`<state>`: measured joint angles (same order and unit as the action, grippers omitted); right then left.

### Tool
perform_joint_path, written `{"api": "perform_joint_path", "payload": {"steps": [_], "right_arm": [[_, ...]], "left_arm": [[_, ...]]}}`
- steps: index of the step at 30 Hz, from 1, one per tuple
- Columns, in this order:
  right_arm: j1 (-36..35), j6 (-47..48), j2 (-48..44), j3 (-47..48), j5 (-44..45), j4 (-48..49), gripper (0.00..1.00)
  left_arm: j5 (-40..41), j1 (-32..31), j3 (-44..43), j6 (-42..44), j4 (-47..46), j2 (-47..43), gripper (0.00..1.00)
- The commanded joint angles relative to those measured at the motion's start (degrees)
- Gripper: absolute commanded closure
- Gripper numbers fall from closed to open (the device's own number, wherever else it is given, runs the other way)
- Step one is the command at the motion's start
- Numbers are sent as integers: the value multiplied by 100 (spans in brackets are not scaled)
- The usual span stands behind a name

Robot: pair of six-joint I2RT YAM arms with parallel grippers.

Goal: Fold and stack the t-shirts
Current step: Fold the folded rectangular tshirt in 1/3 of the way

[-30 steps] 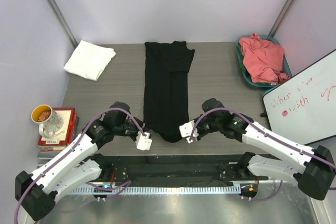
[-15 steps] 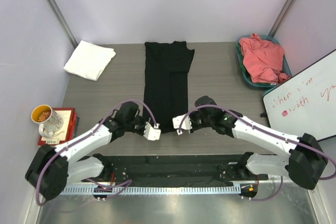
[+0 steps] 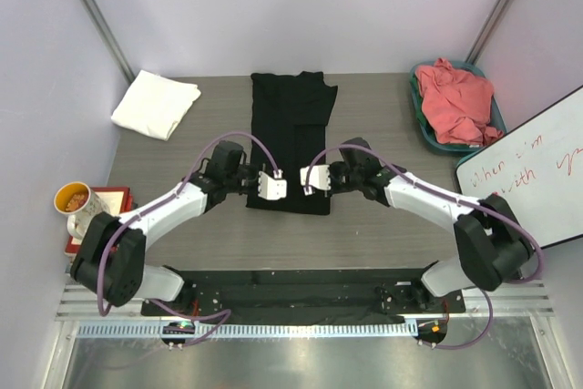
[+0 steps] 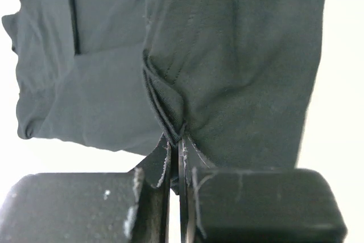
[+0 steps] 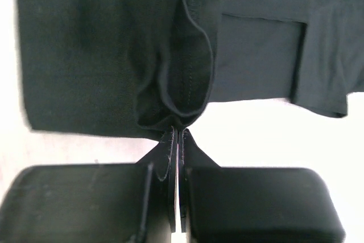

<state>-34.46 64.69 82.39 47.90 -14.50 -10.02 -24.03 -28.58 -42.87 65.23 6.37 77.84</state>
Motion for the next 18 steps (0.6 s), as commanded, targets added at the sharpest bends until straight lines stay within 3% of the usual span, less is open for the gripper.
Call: {"api": "perform_joint_path", "payload": {"steps": [1,18], "right_arm": [[158,114,416,413,-53,904,99],[545,246,1841,1520,149,1714,99]], "left_arm": [[-163,282,-406,200,-136,380,100],[-330,757,-1943,394,-286,2226,100]]}}
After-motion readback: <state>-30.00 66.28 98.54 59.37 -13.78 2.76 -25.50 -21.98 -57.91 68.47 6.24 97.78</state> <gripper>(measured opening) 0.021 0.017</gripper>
